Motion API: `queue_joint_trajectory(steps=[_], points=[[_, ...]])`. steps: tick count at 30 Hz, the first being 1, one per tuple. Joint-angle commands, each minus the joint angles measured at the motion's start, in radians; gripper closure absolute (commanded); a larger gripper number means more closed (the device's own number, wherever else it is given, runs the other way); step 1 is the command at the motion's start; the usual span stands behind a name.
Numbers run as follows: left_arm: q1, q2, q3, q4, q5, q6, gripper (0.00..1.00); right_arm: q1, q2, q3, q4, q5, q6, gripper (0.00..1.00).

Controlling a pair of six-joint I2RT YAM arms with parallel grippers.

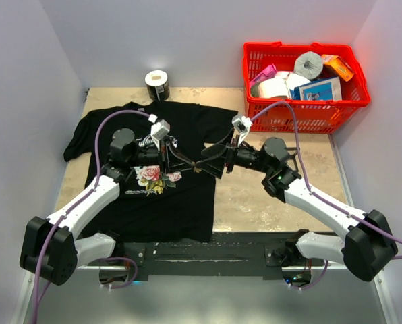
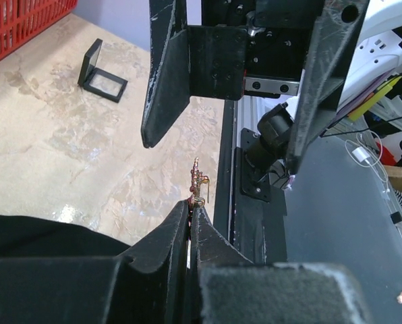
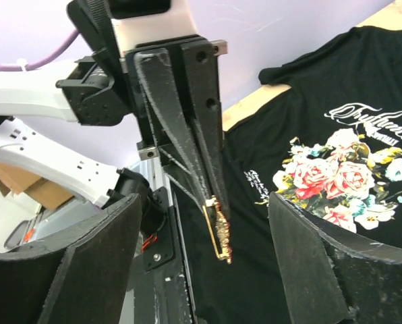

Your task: Pin the brooch onto the clothing

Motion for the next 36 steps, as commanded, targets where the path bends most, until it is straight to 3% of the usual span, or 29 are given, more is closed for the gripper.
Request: queue_joint_trajectory(steps=[1, 15, 23, 36], points=[[0.017, -0.013, -0.018, 0.039, 0.042, -0.014, 1.00, 0.002, -0.002, 0.009, 0.014, -0.055, -0.024, 0.19], [0.023, -0.019, -0.027, 0.056, 0.060, -0.035, 1.00, 0.047, 0.049, -0.019, 0.060, -0.054, -0.013, 0.19], [0.040, -0.012, -0.029, 0.047, 0.040, -0.044, 1.00, 0.048, -0.008, -0.035, -0.066, 0.044, -0.090, 0.21], [0.045, -0.013, -0.037, 0.079, 0.057, -0.063, 1.00, 0.047, 0.035, -0.058, -0.088, 0.195, -0.091, 0.43]])
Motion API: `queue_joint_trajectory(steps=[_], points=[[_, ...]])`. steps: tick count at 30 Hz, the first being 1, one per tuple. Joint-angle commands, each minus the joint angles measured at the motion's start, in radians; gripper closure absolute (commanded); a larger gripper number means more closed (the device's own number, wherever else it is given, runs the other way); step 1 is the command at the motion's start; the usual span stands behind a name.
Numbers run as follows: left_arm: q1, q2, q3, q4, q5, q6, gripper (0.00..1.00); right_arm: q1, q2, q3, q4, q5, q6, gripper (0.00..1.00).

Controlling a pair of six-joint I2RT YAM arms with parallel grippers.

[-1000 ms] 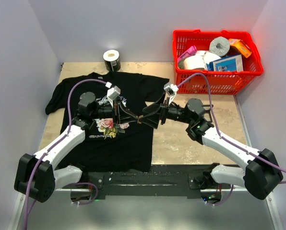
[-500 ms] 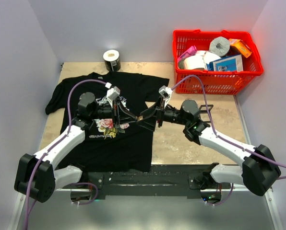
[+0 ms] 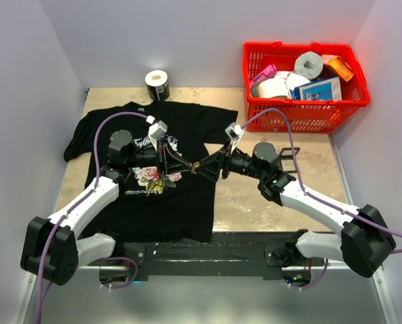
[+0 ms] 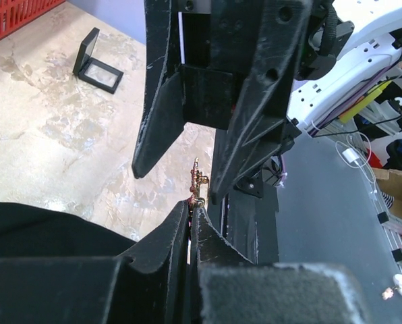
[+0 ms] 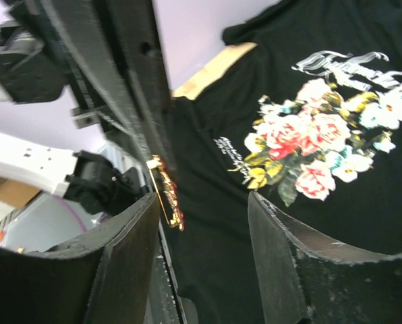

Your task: Pin the brooch onto the clothing

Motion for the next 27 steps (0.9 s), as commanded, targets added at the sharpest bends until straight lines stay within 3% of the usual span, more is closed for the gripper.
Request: queue_joint_trajectory(steps=[1, 13, 21, 27], points=[[0.007, -0.014, -0.002, 0.057, 0.019, -0.023, 1.00, 0.001, 0.011, -0.007, -0.008, 0.100, -0.019, 0.44], [0.016, -0.023, 0.000, 0.028, -0.015, 0.000, 1.00, 0.001, 0.020, -0.031, 0.061, 0.099, 0.018, 0.47], [0.058, -0.043, 0.070, -0.294, -0.299, 0.173, 1.00, -0.002, -0.064, -0.042, 0.011, 0.136, 0.001, 0.27], [0.055, -0.071, 0.101, -0.386, -0.400, 0.266, 1.00, -0.002, -0.041, -0.033, 0.001, 0.165, -0.007, 0.21]])
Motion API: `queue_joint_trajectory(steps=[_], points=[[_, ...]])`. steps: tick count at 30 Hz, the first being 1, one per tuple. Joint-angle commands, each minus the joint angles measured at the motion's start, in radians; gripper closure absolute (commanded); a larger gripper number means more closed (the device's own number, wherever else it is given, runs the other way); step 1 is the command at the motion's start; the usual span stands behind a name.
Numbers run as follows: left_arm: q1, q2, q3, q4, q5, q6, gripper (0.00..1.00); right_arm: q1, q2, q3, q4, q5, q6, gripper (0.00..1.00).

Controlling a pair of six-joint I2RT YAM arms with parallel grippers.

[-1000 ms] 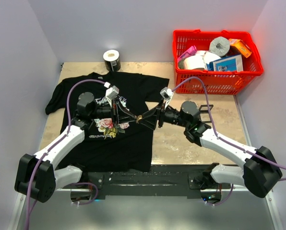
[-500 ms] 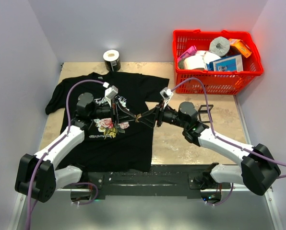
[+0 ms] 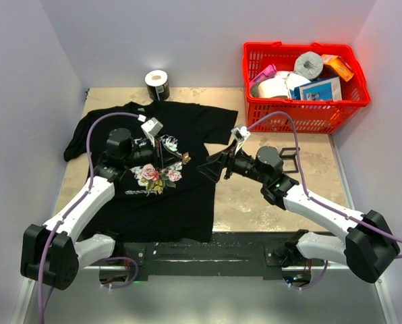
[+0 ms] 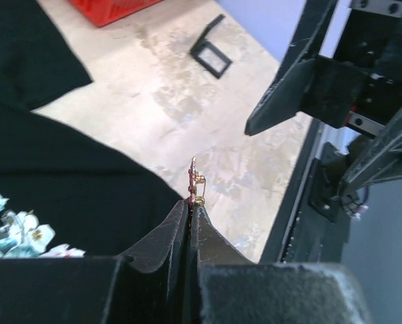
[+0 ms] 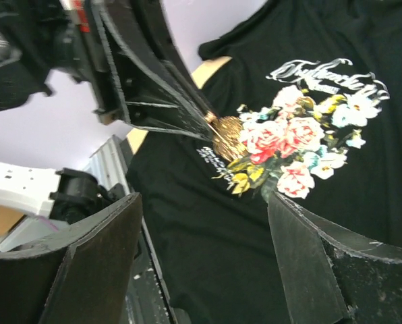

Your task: Pin the brooch onto the clothing

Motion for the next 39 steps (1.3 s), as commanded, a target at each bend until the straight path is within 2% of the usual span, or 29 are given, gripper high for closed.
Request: queue_joint_trajectory(steps=[1, 4, 8, 11, 18, 24, 39], points=[[-0.002, -0.040, 0.072, -0.102, -0.120, 0.126, 1.00, -0.002, 0.019, 0.013, 0.006, 0.053, -0.017, 0.21], [-0.015, -0.046, 0.080, -0.136, -0.112, 0.148, 1.00, -0.002, 0.053, 0.009, 0.041, 0.060, -0.003, 0.21], [-0.015, -0.033, 0.057, 0.005, 0.116, 0.091, 1.00, -0.002, 0.089, 0.009, 0.143, 0.021, 0.018, 0.24], [-0.015, -0.016, 0.049, 0.051, 0.204, 0.054, 1.00, 0.000, 0.097, 0.013, 0.184, -0.009, 0.031, 0.29], [-0.015, -0.005, 0.044, 0.064, 0.241, 0.040, 1.00, -0.002, 0.100, 0.016, 0.241, -0.061, 0.044, 0.45], [-0.015, 0.003, 0.043, 0.074, 0.265, 0.030, 1.00, 0.000, 0.122, 0.035, 0.261, -0.093, 0.046, 0.52], [-0.015, 0.021, 0.040, 0.087, 0.288, 0.014, 1.00, 0.000, 0.154, 0.047, 0.333, -0.127, 0.071, 0.59]])
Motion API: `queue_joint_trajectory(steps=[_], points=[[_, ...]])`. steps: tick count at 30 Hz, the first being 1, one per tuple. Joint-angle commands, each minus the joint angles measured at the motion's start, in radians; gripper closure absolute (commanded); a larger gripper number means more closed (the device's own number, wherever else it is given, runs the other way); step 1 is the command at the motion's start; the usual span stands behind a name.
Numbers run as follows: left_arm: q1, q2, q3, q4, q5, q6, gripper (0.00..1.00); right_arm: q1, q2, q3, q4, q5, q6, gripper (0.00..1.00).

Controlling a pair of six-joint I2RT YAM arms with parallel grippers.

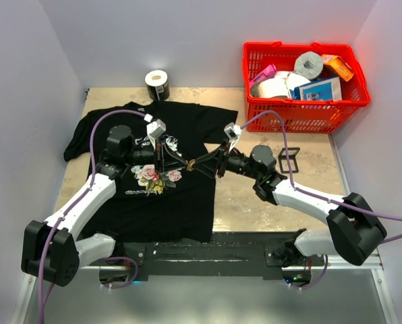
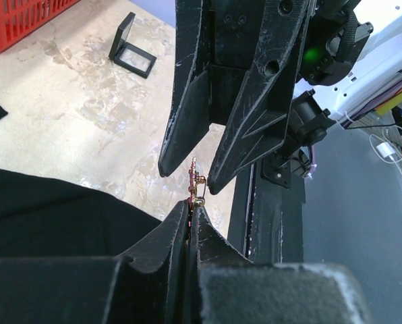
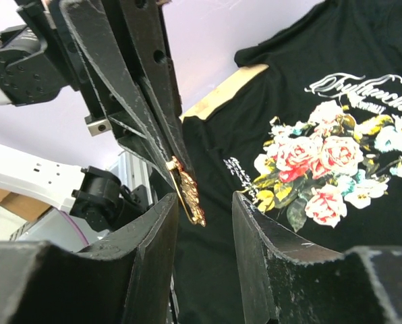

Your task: Pin the brooch onto the clothing

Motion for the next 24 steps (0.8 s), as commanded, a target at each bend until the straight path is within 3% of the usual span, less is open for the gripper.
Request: queue_joint_trajectory(steps=[1, 12, 17, 20, 22, 24], points=[[-0.002, 0.001, 0.005, 0.039, 0.029, -0.013, 1.00, 0.001, -0.013, 0.046, 0.073, -0.016, 0.003, 0.59], [-0.002, 0.001, 0.002, 0.047, 0.043, -0.019, 1.00, 0.001, -0.001, 0.052, 0.095, -0.013, 0.015, 0.65], [-0.004, 0.006, 0.000, 0.062, 0.066, -0.030, 1.00, 0.001, 0.024, 0.058, 0.139, -0.034, 0.038, 0.93], [-0.004, 0.002, 0.000, 0.067, 0.066, -0.035, 1.00, 0.000, 0.028, 0.057, 0.162, -0.047, 0.052, 1.00], [-0.004, -0.002, 0.000, 0.069, 0.063, -0.035, 0.95, 0.000, 0.025, 0.049, 0.176, -0.045, 0.057, 1.00], [-0.004, -0.005, 0.000, 0.067, 0.058, -0.035, 0.74, 0.001, 0.016, 0.039, 0.184, -0.041, 0.066, 1.00]])
